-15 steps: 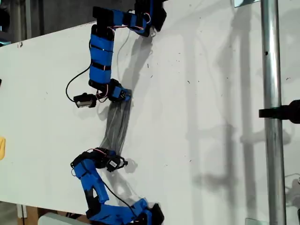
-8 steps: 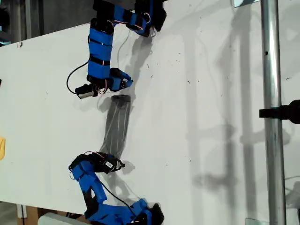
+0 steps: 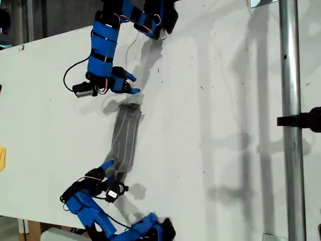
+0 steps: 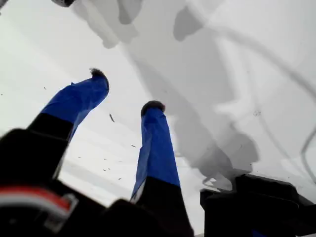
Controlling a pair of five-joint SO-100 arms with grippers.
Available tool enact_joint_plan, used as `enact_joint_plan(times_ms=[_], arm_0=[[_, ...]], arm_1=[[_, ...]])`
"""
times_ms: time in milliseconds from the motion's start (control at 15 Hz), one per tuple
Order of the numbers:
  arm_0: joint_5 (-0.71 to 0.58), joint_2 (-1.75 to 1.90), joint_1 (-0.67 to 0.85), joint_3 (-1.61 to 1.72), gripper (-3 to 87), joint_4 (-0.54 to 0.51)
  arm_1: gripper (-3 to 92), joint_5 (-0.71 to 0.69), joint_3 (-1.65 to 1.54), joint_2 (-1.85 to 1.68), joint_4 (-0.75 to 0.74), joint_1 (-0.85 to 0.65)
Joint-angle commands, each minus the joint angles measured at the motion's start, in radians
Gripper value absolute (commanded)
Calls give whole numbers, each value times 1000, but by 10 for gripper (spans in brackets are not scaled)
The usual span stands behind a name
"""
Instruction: Grasp corners of a towel and fold twice.
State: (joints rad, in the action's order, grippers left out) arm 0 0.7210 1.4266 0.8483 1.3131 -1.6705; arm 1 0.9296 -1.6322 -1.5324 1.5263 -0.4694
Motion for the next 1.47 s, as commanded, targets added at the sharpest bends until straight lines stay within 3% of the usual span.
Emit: enact_joint_plan(times_ms=[0, 200, 267, 400, 667, 800, 867, 1000, 1133, 1200, 1400], arm_0=[[6, 295, -44, 78, 322, -17], [146, 540, -41, 344, 293, -8], [201, 666, -84, 486, 292, 38], [337, 977, -307, 769, 270, 161], [764, 1664, -762, 1434, 185, 391], [807, 1910, -890, 1647, 131, 436], [802, 2043, -916, 1724, 126, 391], [778, 2048, -945, 1804, 120, 383], [744, 2048, -933, 1807, 120, 377], [738, 2048, -923, 1807, 117, 376], [762, 2048, -916, 1807, 109, 376]], arm_1=[[188, 23, -48, -153, 17, -17], [196, 74, -193, -345, 20, -8], [208, 114, -250, -433, 23, 20], [231, 242, -394, -663, 32, 117], [238, 641, -690, -1144, 78, 420], [245, 821, -818, -1296, 98, 561], [252, 870, -841, -1308, 89, 595], [285, 850, -845, -1308, 72, 561], [302, 658, -870, -1333, -55, 434], [364, 529, -868, -1299, -143, 350], [352, 261, -699, -919, -333, 156]])
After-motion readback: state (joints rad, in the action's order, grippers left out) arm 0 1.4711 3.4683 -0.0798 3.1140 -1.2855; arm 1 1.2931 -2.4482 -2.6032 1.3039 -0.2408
